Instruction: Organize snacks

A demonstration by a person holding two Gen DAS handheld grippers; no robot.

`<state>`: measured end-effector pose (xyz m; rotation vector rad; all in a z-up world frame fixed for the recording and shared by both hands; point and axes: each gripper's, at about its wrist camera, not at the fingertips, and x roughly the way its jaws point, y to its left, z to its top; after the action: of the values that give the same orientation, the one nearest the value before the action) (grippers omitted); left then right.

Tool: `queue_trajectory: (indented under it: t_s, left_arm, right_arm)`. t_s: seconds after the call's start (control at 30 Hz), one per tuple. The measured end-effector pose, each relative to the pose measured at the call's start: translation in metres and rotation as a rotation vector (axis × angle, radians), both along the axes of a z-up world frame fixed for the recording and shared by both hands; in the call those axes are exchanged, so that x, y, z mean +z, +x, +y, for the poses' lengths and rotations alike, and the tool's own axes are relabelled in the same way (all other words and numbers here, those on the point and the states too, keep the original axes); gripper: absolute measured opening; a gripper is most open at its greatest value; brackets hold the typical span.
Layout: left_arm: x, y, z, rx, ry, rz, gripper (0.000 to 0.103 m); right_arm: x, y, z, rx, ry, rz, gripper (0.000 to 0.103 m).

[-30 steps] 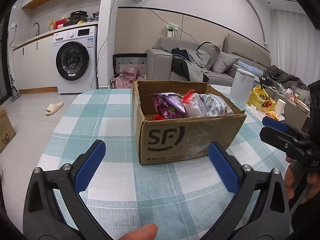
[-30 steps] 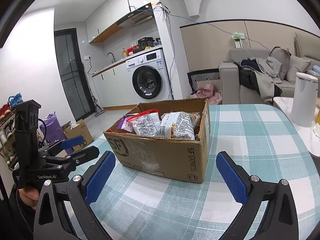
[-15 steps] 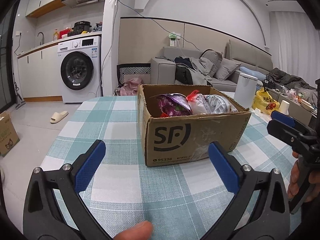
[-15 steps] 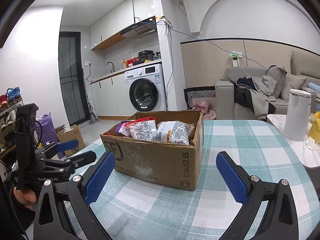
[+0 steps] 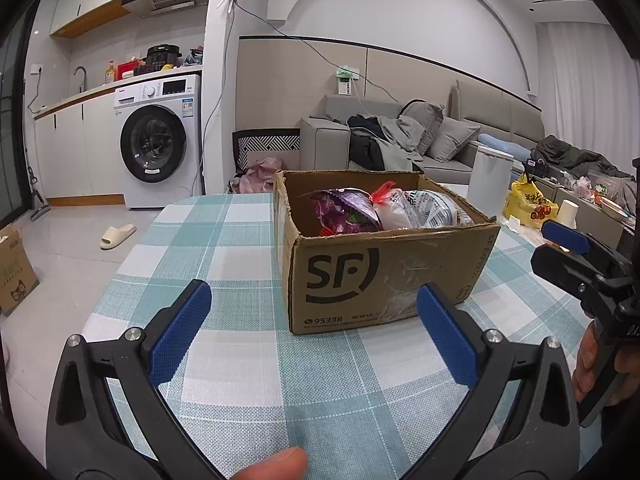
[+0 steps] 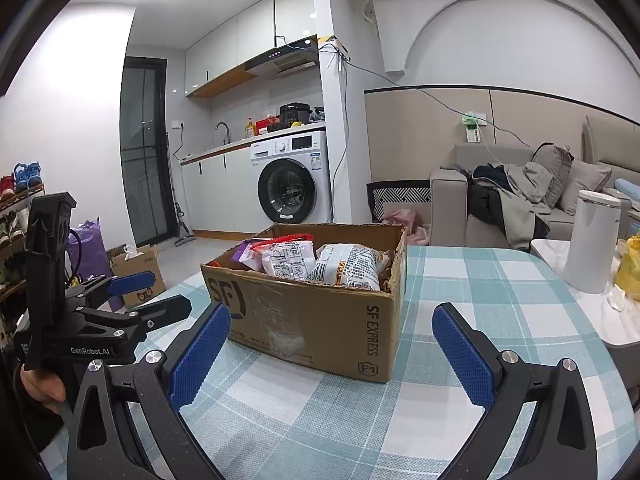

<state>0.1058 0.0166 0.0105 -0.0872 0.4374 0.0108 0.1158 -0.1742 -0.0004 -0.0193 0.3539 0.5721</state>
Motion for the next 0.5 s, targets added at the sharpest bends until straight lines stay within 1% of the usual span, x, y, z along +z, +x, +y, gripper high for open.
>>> queue_trajectory:
  t_s: [0.2,0.5]
  left_arm:
    - [-0.0020,0.0020,0.0012,-0.006,-0.007,0.014,0.102]
    - [-0.0030,0.0023,-0.0001,-0.012,0.003,0.009,0.102]
  right_arm:
    - [-0.0010,-0.0015,0.0012,0.001,-0.008,-0.005,0.103]
    - [-0.0022,-0.0013,0.0016,0.002,-0.004,0.000,0.103]
